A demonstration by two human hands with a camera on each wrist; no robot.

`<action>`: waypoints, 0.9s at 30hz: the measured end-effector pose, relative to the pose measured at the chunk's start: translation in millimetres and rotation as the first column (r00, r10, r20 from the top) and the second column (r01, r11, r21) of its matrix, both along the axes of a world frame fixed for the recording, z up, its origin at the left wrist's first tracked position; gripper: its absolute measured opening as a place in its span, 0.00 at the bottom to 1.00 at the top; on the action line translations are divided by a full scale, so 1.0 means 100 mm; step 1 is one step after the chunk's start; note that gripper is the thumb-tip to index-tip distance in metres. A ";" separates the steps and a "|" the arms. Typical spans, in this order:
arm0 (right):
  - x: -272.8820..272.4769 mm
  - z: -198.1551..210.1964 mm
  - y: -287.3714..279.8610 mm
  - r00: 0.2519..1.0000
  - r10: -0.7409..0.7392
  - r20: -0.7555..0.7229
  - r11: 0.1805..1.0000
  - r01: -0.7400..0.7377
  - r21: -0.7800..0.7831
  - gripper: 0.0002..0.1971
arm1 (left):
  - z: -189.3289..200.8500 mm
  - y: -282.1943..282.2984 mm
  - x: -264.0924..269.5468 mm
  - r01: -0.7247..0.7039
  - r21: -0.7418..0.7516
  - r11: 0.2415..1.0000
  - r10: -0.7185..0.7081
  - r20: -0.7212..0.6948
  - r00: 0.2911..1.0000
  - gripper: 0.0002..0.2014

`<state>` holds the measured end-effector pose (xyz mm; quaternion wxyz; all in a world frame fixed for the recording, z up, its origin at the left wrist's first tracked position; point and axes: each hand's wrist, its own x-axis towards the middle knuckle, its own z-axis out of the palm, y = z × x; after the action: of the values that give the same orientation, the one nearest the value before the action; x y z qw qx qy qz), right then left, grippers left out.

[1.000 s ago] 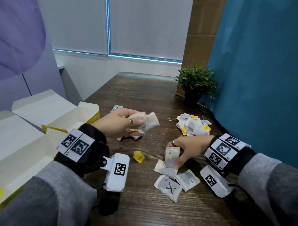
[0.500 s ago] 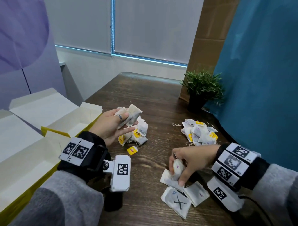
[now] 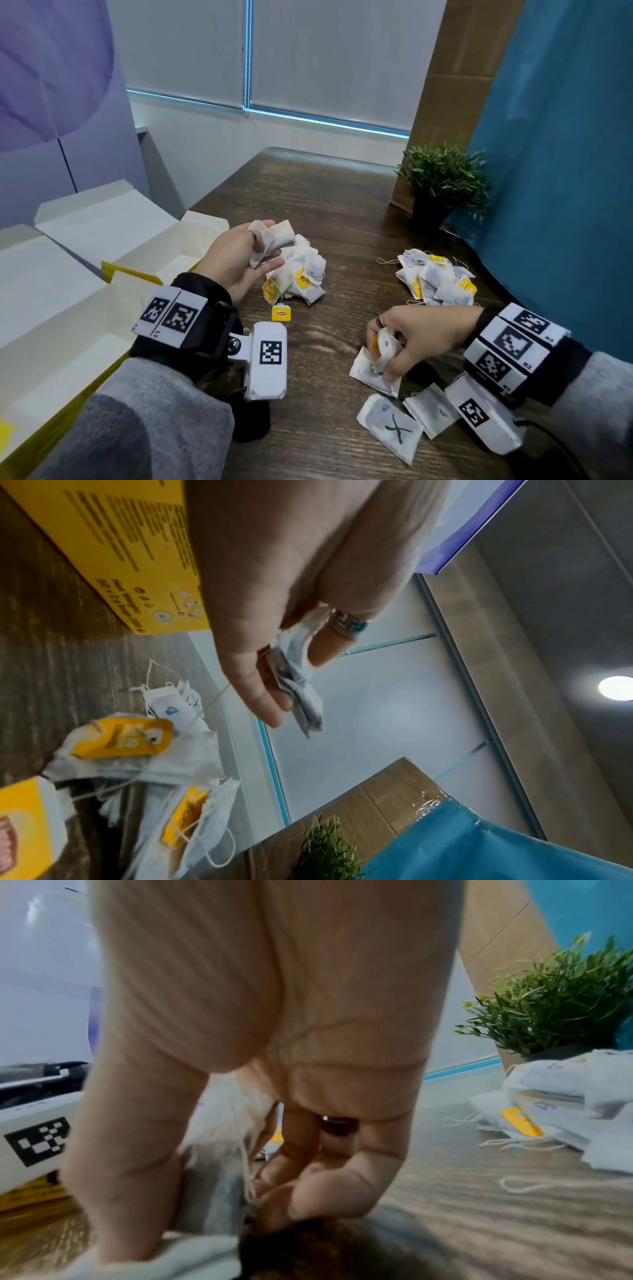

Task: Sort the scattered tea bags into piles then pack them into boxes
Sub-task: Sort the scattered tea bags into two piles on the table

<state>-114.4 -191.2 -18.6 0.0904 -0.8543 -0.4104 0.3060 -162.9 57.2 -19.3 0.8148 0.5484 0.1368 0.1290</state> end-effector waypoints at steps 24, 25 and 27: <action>0.21 0.32 -0.43 0.956 -0.214 0.201 0.977 0.208 0.054 0.18 | -0.04 -0.11 -0.06 0.214 0.702 0.679 -0.047 -0.249 0.967 0.25; 0.11 0.33 -0.39 0.981 -0.154 0.115 0.988 0.154 0.005 0.18 | -0.01 -0.13 -0.08 0.193 0.737 0.648 -0.034 -0.225 0.974 0.25; -0.02 0.32 -0.37 0.996 -0.081 -0.023 0.995 0.080 -0.052 0.19 | 0.05 -0.23 -0.13 0.198 0.781 0.593 -0.057 -0.204 0.977 0.22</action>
<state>-116.1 -227.9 13.8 0.0859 -0.8682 -0.3666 0.3231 -175.6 34.2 -14.7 0.4783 0.8705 0.0893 0.0739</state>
